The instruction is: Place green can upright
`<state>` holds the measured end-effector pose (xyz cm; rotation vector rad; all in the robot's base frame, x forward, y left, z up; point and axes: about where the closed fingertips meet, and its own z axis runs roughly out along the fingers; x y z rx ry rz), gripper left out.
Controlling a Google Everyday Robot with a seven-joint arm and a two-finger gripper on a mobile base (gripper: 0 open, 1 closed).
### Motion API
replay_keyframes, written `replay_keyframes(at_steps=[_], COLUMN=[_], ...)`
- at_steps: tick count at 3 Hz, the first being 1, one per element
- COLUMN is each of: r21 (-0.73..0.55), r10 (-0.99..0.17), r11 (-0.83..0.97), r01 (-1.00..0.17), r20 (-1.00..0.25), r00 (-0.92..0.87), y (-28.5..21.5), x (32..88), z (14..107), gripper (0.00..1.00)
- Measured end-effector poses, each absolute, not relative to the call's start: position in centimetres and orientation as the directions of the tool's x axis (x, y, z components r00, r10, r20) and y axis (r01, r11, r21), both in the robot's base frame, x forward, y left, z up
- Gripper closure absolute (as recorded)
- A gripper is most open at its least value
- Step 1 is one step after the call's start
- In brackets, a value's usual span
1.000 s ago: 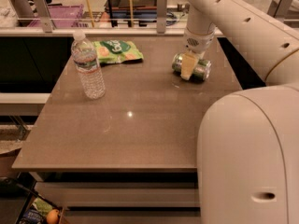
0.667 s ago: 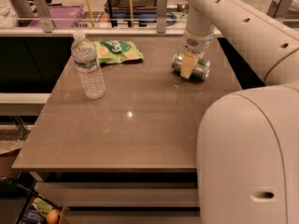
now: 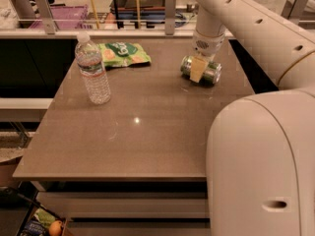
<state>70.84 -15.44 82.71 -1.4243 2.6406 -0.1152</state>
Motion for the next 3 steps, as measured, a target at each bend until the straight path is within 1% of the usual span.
replay_keyframes(at_steps=[1,3], r21=[-0.130,-0.171], r10=[-0.840,-0.823], r11=[0.539,0.551], r01=[-0.832,-0.816], r20=[-0.153,-0.270], r00=[-0.520,-0.499], y=[-15.7,-17.3], x=[70.4,68.2], z=[83.7,87.2], gripper=[1.00,1.00])
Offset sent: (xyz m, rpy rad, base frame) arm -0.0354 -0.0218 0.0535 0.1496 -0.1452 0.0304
